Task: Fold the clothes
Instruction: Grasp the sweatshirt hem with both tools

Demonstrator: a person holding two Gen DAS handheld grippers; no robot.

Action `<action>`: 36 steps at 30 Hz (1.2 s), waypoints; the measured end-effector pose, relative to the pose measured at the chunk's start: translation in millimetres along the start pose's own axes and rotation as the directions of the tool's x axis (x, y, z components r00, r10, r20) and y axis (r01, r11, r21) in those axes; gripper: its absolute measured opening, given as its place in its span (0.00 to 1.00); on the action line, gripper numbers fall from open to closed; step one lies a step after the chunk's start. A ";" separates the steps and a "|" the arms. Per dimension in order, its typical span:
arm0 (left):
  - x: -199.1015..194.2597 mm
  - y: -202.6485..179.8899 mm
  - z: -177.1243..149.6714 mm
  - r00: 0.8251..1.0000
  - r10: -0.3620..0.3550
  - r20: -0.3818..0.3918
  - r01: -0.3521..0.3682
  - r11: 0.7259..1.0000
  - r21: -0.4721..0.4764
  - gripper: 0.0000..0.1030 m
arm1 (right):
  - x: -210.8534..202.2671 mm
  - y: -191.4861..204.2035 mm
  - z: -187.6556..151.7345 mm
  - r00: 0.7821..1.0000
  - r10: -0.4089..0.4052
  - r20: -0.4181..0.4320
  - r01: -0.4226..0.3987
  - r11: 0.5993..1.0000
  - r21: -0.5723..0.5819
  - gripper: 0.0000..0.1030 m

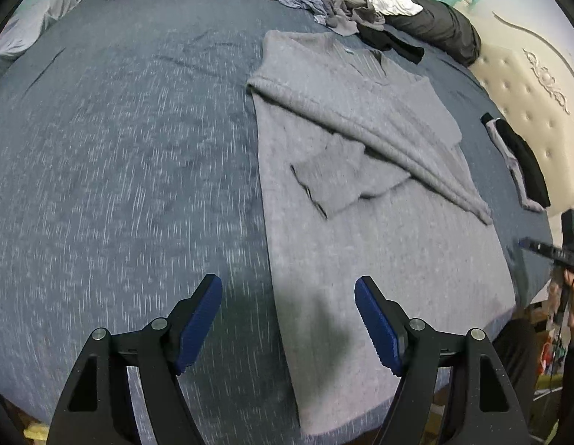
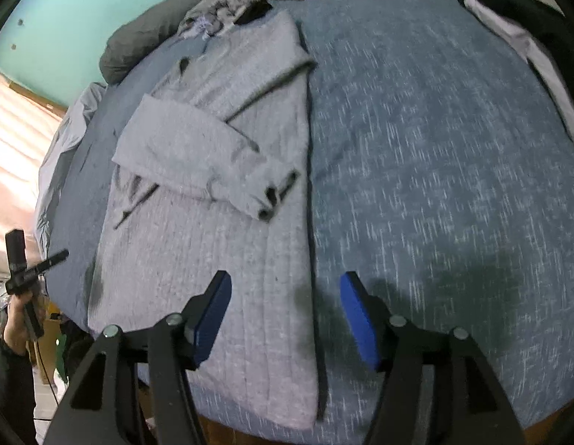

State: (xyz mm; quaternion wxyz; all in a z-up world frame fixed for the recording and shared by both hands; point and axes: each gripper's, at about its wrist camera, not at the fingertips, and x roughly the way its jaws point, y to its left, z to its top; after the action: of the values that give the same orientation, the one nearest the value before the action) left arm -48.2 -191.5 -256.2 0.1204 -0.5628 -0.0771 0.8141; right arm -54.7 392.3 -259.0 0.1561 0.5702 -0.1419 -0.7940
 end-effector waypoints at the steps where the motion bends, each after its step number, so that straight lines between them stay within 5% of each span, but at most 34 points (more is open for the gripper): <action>1: -1.1 0.2 -3.7 1.000 0.001 0.000 -0.001 1.000 0.000 0.75 | -0.2 2.9 2.8 1.000 0.009 0.014 -0.009 1.000 -0.007 0.60; 4: -4.7 -0.2 -11.3 1.000 0.013 0.007 -0.013 1.000 0.006 0.76 | 3.9 17.0 16.0 0.998 0.037 0.050 -0.036 0.999 -0.030 0.57; 9: -9.0 0.6 -17.0 1.000 0.016 0.009 -0.016 1.000 0.006 0.77 | 35.7 41.8 43.0 0.999 0.004 0.041 0.000 0.996 -0.087 0.29; 13: -11.1 2.2 -22.6 1.000 0.010 0.012 -0.010 1.000 -0.002 0.77 | 70.8 50.6 54.4 0.999 -0.037 -0.002 0.037 0.993 -0.112 0.23; 24: -1.5 4.3 -26.2 1.000 0.004 0.004 -0.004 1.000 -0.012 0.77 | 80.2 6.3 38.6 0.982 -0.178 -0.063 0.174 0.982 -0.069 0.20; 32: 16.6 3.1 -32.0 0.998 -0.025 -0.055 0.023 0.999 -0.035 0.77 | 28.6 7.9 7.3 0.989 -0.124 -0.084 0.115 0.988 -0.106 0.21; 34: 22.1 4.7 -37.0 0.996 -0.029 -0.081 0.025 0.999 -0.048 0.77 | 23.7 10.0 -3.9 0.987 -0.110 -0.113 0.098 0.990 -0.105 0.25; 36: 25.6 4.8 -43.2 0.994 -0.034 -0.104 0.028 0.998 -0.057 0.77 | 21.2 12.0 -17.3 0.985 -0.090 -0.144 0.076 0.992 -0.102 0.43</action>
State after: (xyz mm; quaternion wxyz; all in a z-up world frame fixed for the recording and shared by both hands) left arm -16.9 -189.3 -295.8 0.1213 -0.6066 -0.1017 0.7791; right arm -43.6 371.9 -277.8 0.1602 0.6250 -0.0678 -0.7609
